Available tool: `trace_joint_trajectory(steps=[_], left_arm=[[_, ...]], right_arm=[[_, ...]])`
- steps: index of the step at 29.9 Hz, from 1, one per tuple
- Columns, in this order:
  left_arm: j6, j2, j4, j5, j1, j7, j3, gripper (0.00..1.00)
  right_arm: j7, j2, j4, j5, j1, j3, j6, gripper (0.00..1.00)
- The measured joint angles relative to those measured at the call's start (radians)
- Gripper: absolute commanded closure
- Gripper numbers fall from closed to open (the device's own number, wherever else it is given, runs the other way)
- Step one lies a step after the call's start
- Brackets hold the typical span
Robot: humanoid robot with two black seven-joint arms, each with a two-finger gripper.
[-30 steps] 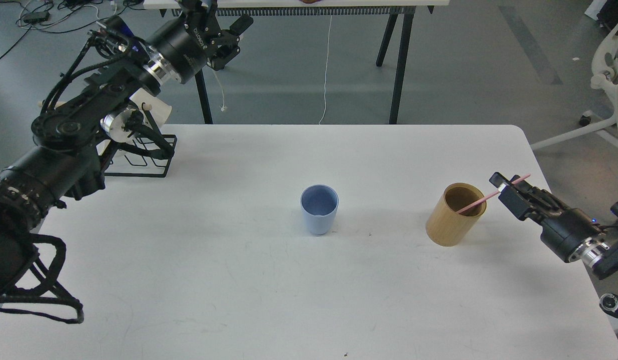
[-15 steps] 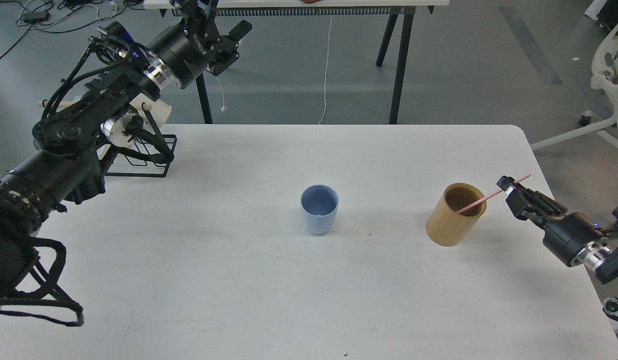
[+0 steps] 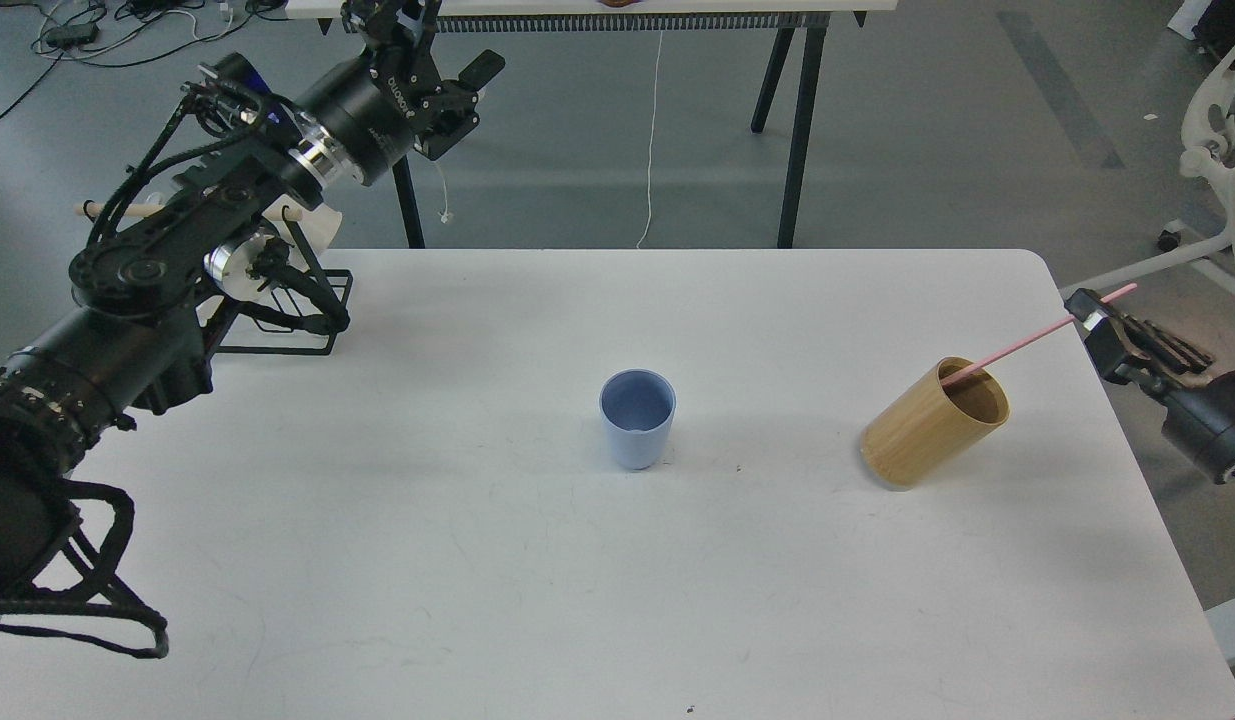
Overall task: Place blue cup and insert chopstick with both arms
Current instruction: 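Pull the pink straw up out of the tan tube with the right gripper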
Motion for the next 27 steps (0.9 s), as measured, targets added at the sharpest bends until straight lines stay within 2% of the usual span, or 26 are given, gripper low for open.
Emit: trace_joint_trajectory(steps=[3, 8, 17, 22, 27], left_arm=[[0.0, -0.002, 0.001, 0.0, 0.006, 0.0, 0.0, 0.05], [0.0, -0.001, 0.001, 0.0, 0.013, 0.0, 0.0, 0.05], [0.0, 0.002, 0.003, 0.001, 0.023, 0.0, 0.003, 0.05], [0.0, -0.002, 0.007, 0.003, 0.037, 0.0, 0.003, 0.05], [0.0, 0.001, 0.009, 0.003, 0.055, 0.0, 0.003, 0.05]], right_arm=[[0.0, -0.047, 0.083, 0.081, 0.01, 0.005, 0.0, 1.0], [0.0, -0.064, 0.131, 0.114, 0.034, 0.007, 0.0, 1.0], [0.0, 0.002, 0.231, 0.114, 0.11, -0.01, 0.0, 1.0], [0.0, 0.067, 0.218, 0.105, 0.261, -0.085, 0.044, 1.0], [0.0, 0.161, 0.141, 0.087, 0.497, -0.303, 0.076, 1.0]])
